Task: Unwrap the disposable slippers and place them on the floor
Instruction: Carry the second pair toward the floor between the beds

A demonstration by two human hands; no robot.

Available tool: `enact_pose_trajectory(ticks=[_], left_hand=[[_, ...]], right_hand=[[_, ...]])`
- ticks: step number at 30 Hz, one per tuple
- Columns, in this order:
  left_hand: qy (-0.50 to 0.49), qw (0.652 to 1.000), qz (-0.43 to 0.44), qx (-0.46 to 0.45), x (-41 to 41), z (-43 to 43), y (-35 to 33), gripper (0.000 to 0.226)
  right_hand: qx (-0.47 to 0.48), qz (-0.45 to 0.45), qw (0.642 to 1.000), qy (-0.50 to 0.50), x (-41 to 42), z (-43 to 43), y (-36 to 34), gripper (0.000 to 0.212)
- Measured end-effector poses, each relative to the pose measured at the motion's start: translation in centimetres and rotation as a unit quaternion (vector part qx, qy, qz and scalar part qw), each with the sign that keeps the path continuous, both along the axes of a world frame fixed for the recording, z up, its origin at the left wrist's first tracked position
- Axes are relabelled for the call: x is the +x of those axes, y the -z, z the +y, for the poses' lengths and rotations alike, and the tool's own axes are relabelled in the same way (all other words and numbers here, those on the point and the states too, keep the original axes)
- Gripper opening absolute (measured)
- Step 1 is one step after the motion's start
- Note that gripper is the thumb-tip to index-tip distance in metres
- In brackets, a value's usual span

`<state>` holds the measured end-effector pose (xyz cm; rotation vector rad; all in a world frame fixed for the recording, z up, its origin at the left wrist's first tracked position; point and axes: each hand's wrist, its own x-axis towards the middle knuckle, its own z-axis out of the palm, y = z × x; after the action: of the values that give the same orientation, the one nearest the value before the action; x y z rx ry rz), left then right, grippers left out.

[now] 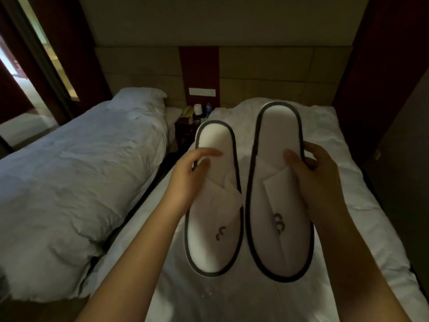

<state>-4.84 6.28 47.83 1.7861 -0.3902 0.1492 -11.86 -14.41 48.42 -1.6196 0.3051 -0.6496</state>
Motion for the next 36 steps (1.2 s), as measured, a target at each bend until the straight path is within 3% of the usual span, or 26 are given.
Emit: enact_pose_trajectory(ticks=[3,5,6,9,13,17,22,26,28,36], left_hand=[[0.039,0.987,0.141,-0.073,-1.7,-2.3,-0.1,0.020],[0.047,0.974,0.191,-0.114,-2.5,-3.5,-0.5,0.030],[0.048,0.976,0.182,-0.109,-2.6,-3.9,-0.4,0.033],[0.054,0.988,0.122,-0.077,-2.7,-4.1,0.1,0.012],[0.044,0.976,0.148,-0.150,-2.5,-3.9,0.2,0.010],[0.054,0.966,0.180,-0.177,-2.7,-4.2,0.1,0.011],[0.047,0.961,0.198,-0.189,-2.9,-3.7,0.4,0.022],[0.022,0.961,0.194,-0.194,-2.8,-0.8,0.6,0.028],[0.009,0.967,0.182,-0.176,-2.9,0.5,0.9,0.031],[-0.034,0.983,0.143,-0.107,-4.1,2.0,3.0,0.006]], right_hand=[[-0.009,0.012,0.999,-0.036,0.8,1.9,0.6,0.025],[-0.025,0.023,0.998,-0.044,1.3,3.4,1.0,0.024],[-0.030,0.028,0.998,-0.045,1.4,3.9,1.1,0.024],[-0.041,0.022,0.998,-0.042,1.0,3.8,1.3,0.018],[-0.092,0.026,0.995,-0.019,0.3,1.6,1.9,0.022],[0.013,0.129,0.977,-0.171,-0.7,1.2,1.9,0.024],[-0.098,0.063,0.992,-0.056,-0.5,0.4,3.6,0.027],[-0.087,0.024,0.995,0.044,-0.6,-2.7,3.5,0.037],[-0.088,0.020,0.995,0.043,-0.7,-3.8,3.2,0.029],[-0.118,0.028,0.992,-0.021,-0.4,0.1,4.1,0.019]])
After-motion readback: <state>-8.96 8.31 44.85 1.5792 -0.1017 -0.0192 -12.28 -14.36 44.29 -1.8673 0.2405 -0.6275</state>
